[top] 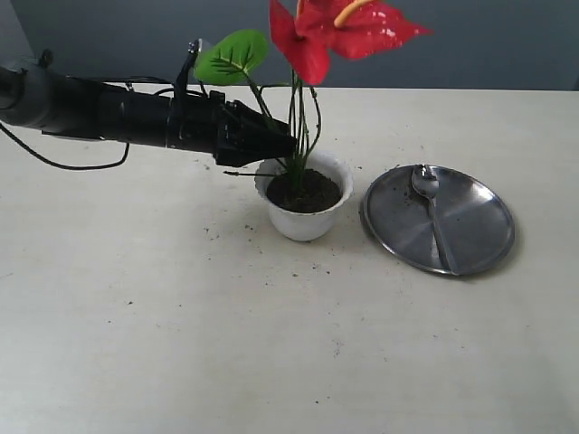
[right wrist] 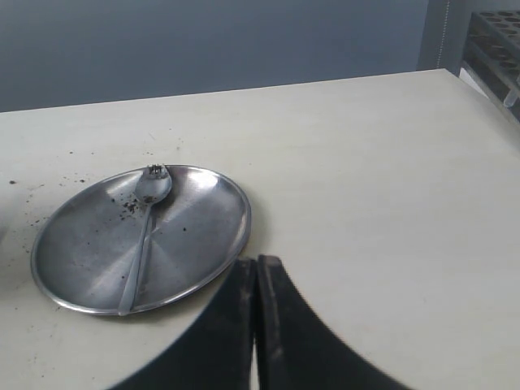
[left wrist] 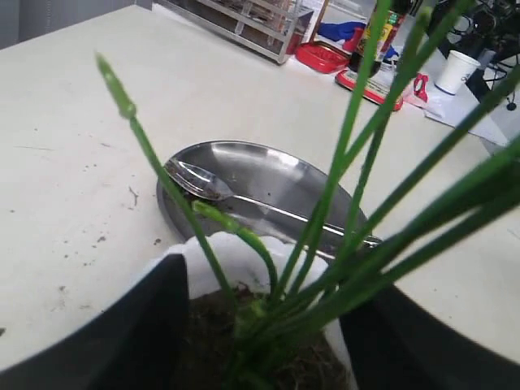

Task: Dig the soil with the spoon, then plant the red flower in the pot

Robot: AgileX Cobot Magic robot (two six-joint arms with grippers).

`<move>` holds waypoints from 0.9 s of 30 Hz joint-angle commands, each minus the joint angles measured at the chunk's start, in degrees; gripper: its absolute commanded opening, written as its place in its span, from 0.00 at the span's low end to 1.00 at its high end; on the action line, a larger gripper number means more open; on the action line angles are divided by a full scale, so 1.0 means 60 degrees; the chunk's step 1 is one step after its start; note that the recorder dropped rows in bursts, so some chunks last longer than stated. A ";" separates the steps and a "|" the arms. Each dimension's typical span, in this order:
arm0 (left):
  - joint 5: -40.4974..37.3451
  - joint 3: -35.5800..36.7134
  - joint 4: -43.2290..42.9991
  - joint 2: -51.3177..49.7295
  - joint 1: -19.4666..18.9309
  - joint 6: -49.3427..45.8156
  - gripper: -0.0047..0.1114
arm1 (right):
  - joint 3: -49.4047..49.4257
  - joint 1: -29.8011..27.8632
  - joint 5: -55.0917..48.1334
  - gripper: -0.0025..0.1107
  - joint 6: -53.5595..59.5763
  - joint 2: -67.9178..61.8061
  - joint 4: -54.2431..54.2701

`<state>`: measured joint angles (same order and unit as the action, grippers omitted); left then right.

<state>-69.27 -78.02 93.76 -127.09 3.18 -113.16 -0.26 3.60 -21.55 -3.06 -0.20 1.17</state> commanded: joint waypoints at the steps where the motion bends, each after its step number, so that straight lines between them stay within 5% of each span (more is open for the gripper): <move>1: -0.0116 -0.0009 -0.0212 0.0185 -0.0095 0.0137 0.52 | 0.0043 0.0034 0.0100 0.02 0.0042 0.0034 0.0009; 6: -0.0116 -0.0009 -0.0408 0.0185 -0.0127 0.0476 0.60 | 0.0043 0.0034 0.0100 0.02 0.0042 0.0034 0.0009; 27: -0.0116 -0.0009 -0.0893 0.0185 -0.0513 0.1048 0.67 | 0.0043 0.0034 0.0118 0.02 0.0042 0.0034 0.0009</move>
<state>-69.27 -78.02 89.20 -126.48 0.51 -107.96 -0.26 3.60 -21.55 -3.06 -0.20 1.17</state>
